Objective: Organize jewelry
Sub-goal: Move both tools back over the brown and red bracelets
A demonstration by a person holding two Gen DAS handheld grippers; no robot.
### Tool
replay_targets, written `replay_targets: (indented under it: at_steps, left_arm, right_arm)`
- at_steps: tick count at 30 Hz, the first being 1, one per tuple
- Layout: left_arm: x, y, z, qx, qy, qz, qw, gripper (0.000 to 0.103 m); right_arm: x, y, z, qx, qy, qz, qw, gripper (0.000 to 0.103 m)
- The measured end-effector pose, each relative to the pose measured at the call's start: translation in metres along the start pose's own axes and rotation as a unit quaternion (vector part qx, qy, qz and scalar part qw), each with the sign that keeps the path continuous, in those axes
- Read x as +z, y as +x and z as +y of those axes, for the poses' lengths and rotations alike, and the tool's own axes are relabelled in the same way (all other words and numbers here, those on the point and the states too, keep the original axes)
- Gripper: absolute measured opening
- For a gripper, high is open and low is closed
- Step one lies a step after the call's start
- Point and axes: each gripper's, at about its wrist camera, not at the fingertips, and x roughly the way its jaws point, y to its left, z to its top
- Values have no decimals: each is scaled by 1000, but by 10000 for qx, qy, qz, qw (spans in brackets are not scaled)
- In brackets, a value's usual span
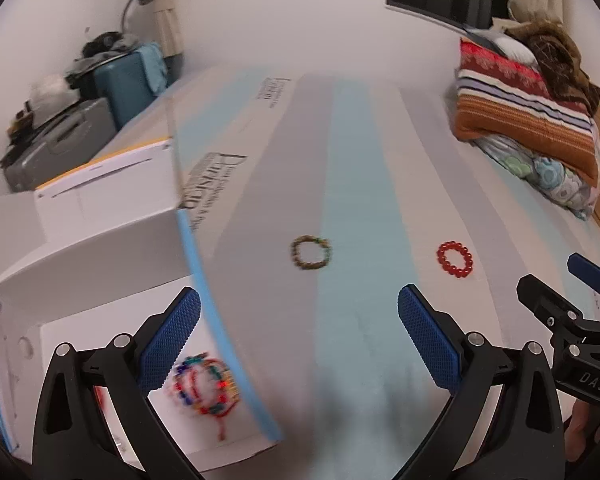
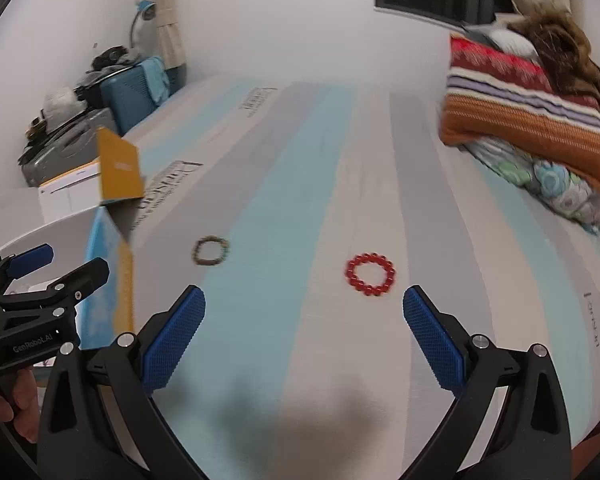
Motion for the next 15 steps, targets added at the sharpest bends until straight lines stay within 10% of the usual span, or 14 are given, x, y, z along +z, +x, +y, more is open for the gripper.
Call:
replay_targets:
  at_steps: [15]
  left_arm:
    - [21, 127, -37, 195, -124, 442, 9988, 97]
  right_arm:
    - [3, 121, -74, -185, 457, 678, 9965, 95]
